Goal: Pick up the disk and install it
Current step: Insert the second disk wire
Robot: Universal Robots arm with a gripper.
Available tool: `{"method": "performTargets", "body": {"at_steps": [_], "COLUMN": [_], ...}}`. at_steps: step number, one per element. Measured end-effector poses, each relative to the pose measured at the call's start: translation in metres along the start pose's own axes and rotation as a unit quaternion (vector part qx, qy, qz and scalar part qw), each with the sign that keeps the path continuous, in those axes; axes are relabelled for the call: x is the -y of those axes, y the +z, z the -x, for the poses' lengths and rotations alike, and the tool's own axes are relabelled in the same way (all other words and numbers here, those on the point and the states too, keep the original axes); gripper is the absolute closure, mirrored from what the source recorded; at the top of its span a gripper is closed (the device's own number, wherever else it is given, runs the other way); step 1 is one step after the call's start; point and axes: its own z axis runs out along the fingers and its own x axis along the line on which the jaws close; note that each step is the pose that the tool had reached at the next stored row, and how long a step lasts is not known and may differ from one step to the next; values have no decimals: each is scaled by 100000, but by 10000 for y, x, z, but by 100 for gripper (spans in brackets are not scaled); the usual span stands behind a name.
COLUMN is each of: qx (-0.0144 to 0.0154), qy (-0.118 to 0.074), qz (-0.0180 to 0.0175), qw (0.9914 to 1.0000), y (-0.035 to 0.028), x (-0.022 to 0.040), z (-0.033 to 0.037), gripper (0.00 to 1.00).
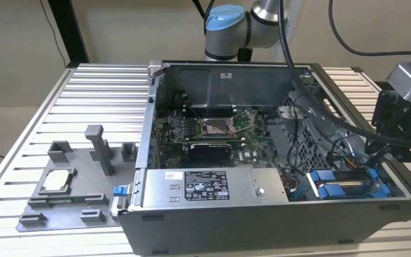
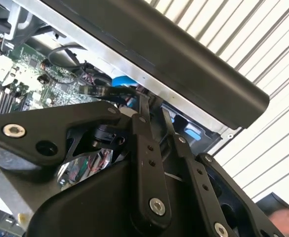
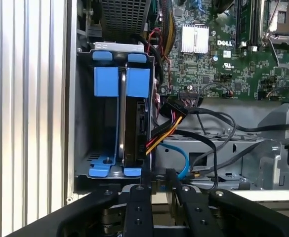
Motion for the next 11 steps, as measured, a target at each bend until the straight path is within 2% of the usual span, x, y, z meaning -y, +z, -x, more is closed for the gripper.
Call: {"method": "performTargets", "body": {"at_steps": [4,11], "qx": [282,293], "qy": [0,3], "qz": [155,176], "qw": [99999,99999], "y": [17,27], "x": [4,5], "z": [-8,-9], "gripper": [0,0]}}
